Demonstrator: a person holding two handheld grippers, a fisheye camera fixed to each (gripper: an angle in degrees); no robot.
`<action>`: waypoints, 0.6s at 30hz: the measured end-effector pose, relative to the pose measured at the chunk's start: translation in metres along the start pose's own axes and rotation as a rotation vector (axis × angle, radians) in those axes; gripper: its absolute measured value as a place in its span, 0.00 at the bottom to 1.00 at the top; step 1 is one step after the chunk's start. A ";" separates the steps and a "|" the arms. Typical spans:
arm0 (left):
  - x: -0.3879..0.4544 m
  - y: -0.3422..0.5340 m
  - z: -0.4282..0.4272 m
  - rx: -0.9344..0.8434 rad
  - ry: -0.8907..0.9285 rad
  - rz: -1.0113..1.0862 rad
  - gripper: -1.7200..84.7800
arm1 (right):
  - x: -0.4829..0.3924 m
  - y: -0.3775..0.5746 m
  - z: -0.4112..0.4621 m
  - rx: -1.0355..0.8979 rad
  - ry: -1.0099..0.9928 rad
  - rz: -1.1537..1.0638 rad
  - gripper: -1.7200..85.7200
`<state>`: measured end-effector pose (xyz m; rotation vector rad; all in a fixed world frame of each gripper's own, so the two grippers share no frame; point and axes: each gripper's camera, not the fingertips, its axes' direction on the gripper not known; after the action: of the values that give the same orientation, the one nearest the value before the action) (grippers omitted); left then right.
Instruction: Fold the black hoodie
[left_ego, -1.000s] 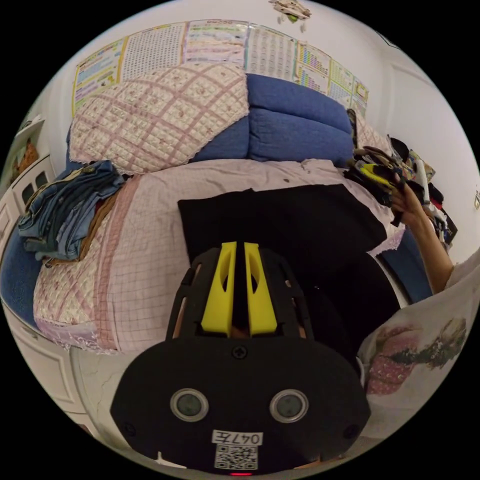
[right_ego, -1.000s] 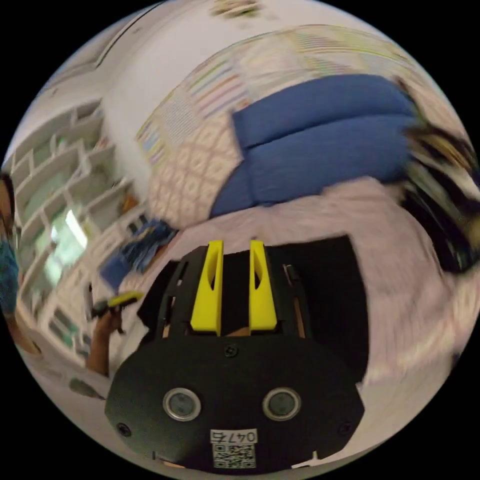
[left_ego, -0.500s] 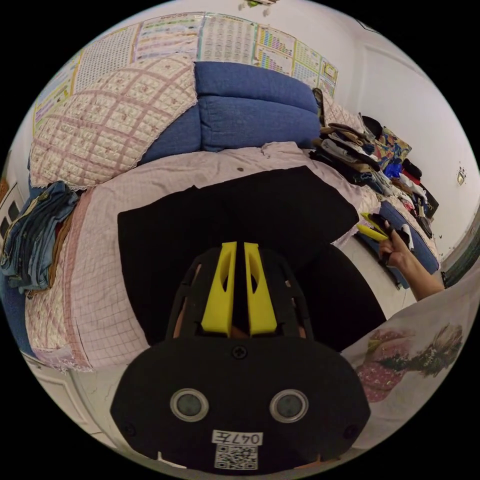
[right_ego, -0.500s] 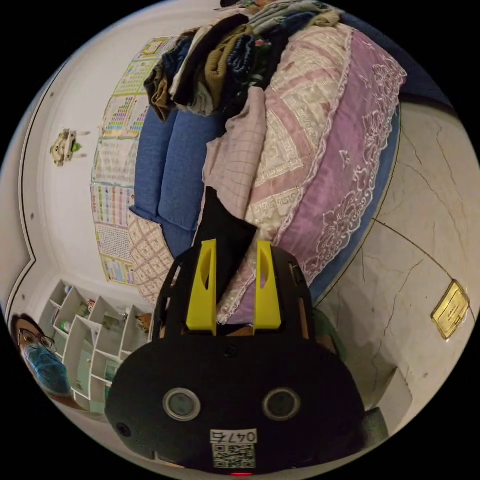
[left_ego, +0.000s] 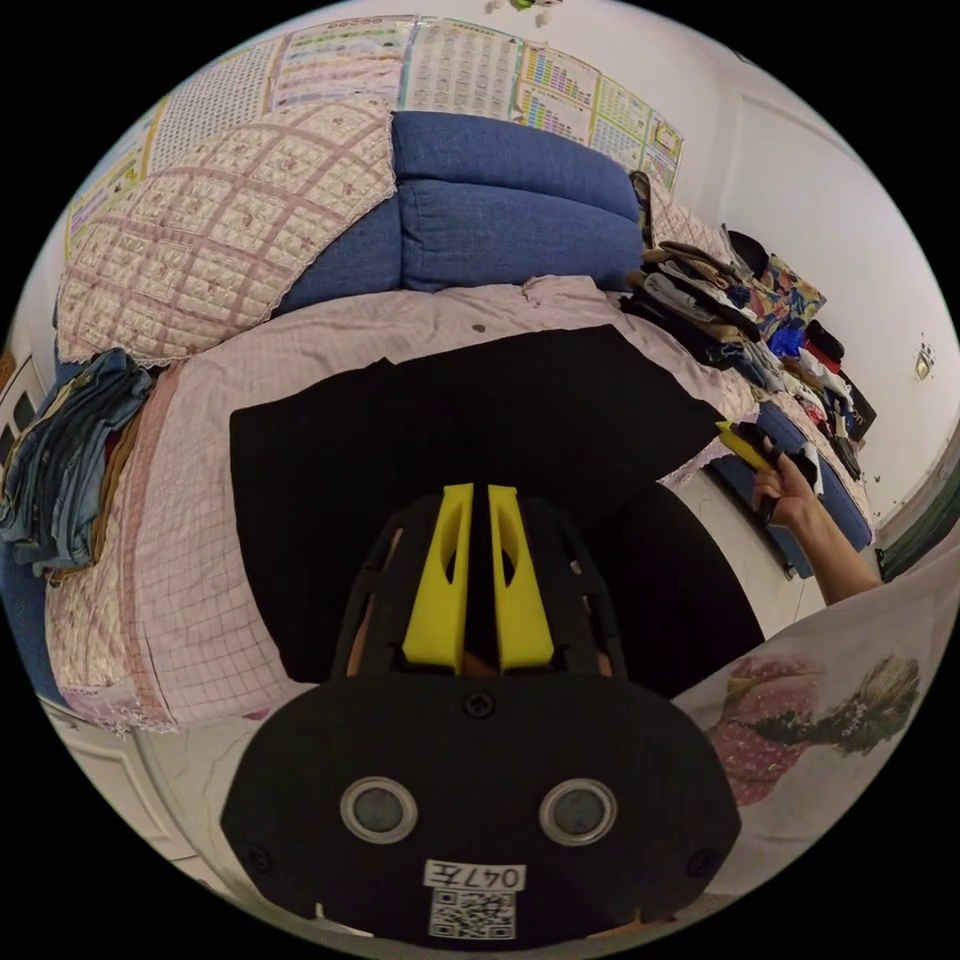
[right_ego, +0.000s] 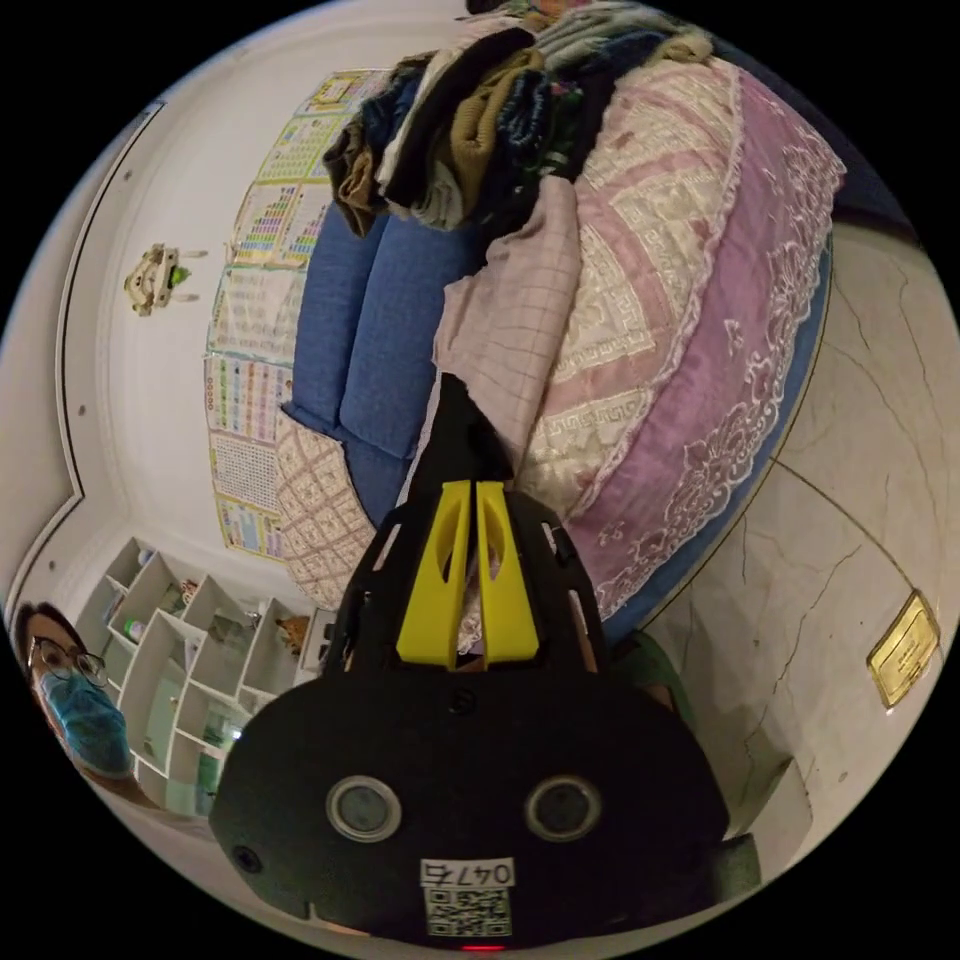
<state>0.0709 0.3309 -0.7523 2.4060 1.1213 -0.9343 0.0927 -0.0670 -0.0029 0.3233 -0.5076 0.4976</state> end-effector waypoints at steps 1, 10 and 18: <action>-0.007 -0.001 -0.001 0.005 0.005 -0.007 0.04 | -0.015 0.002 0.001 0.006 0.029 -0.044 0.01; -0.068 -0.015 -0.018 0.048 0.041 -0.087 0.02 | -0.247 0.055 0.088 -0.174 0.109 -0.864 0.01; -0.122 -0.026 -0.029 0.055 0.030 -0.148 0.02 | -0.320 0.201 0.211 -0.711 0.174 -1.403 0.01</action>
<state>0.0049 0.2949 -0.6487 2.4139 1.3163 -0.9901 -0.3366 -0.1054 0.0352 -0.1001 -0.1666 -1.0018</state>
